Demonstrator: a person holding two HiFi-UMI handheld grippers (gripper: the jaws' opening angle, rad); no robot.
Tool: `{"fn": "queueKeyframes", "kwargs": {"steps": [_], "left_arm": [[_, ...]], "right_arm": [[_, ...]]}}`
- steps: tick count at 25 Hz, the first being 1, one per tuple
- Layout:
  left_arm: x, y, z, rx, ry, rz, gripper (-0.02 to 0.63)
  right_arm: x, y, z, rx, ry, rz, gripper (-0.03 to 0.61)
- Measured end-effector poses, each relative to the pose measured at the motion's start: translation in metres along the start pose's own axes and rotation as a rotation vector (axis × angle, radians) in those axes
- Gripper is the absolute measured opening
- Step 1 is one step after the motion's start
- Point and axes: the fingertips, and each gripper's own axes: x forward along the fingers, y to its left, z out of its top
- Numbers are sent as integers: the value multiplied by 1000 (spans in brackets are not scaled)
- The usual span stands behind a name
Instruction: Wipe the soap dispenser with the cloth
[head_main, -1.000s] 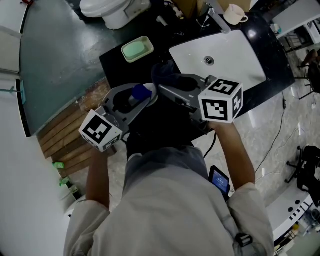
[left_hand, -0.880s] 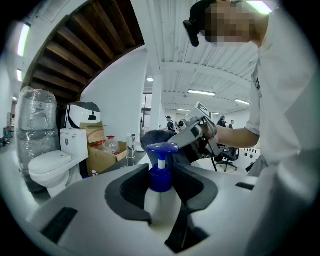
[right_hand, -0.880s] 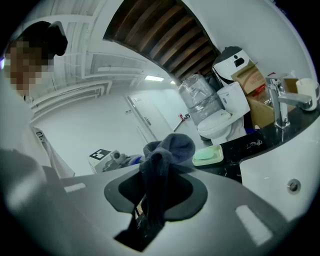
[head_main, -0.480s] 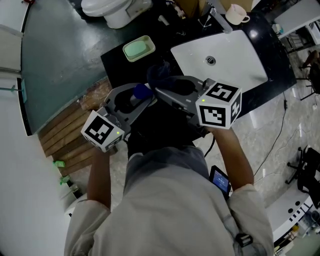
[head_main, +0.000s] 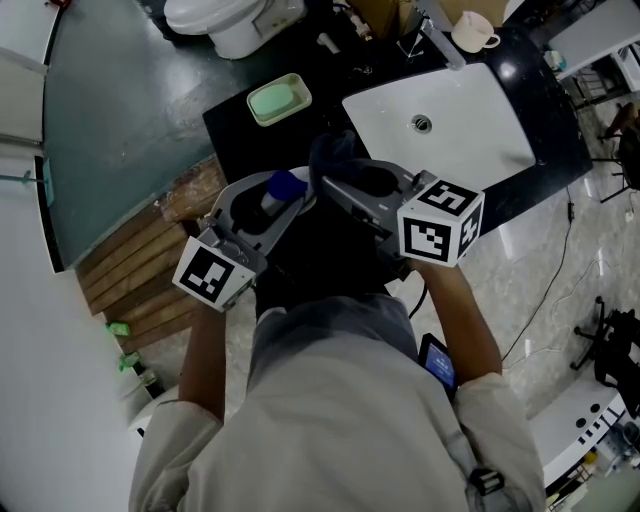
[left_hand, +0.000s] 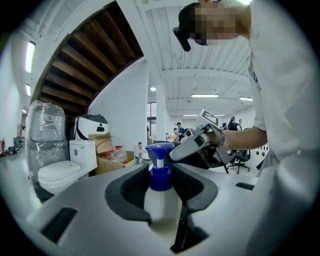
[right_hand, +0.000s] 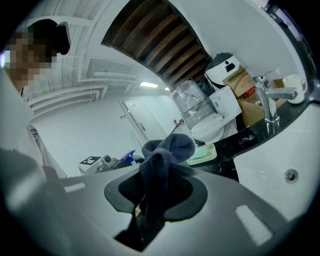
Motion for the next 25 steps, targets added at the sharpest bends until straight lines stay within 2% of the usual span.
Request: {"fn": "queueKeyframes", "kwargs": {"steps": [6, 10, 17, 21, 25], "left_arm": [[-6, -1, 1, -11, -21, 17, 143], [-12, 1, 4, -35, -40, 41, 143], [-23, 12, 5, -168, -94, 149, 143], [-30, 10, 5, -160, -75, 228, 143], [-35, 12, 8, -173, -102, 269, 143]], "right_arm": [[-2, -10, -6, 3, 7, -39, 77], [-4, -12, -9, -44, 10, -81, 77], [-16, -6, -7, -151, -51, -170, 77], [-24, 5, -10, -199, -93, -209, 77], [-36, 9, -11, -250, -125, -261, 75]]}}
